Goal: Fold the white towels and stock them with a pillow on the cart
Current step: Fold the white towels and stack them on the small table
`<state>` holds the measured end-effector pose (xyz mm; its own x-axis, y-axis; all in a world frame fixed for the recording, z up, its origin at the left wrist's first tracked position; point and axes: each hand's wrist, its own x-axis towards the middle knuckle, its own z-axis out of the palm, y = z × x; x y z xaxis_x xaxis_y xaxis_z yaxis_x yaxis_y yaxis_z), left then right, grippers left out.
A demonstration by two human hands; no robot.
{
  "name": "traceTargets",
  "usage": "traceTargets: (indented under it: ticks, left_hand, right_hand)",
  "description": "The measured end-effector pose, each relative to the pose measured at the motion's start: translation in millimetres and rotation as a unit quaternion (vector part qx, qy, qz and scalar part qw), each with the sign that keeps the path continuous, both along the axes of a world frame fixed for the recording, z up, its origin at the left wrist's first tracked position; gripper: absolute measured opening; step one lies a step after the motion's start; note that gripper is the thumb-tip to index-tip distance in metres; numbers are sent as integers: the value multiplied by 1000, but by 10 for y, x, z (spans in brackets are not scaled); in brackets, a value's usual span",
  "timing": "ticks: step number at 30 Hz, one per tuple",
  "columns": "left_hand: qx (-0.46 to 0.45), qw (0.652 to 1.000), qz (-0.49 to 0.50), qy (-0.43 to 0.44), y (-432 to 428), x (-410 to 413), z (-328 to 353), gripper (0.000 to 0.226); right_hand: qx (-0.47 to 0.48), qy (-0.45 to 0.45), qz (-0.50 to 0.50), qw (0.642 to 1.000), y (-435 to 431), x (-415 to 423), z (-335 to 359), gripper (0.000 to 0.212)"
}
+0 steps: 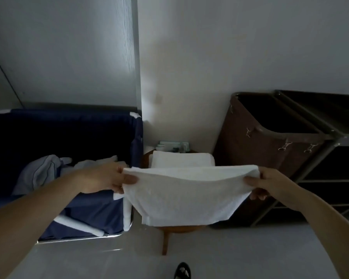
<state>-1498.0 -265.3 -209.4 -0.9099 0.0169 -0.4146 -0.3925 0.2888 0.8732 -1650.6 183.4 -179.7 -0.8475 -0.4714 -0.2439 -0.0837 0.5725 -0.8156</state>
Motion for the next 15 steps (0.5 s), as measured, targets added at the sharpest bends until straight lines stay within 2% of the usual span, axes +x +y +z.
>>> traceTargets:
  ticks: [2, 4, 7, 11, 15]
  left_hand:
    - [-5, 997, -51, -61, -74, -101, -26, 50]
    - [-6, 993, -77, -94, -110, -308, -56, 47]
    - [15, 993, -54, -106, -157, -772, -129, 42]
    - [70, 992, 80, -73, -226, -1568, -461, 28]
    - [98, 963, 243, -56, -210, -2334, -1087, 29]
  right_hand:
    - [35, -20, 30, 999, 30, -92, -71, 17]
    - [45, -28, 34, 998, -14, -260, -163, 17]
    - [15, -29, -6, 999, -153, -701, -310, 15]
    - [-34, -46, -68, 996, -395, -1480, -644, 12]
    - [-86, -125, -147, 978, -698, -2223, -1369, 25]
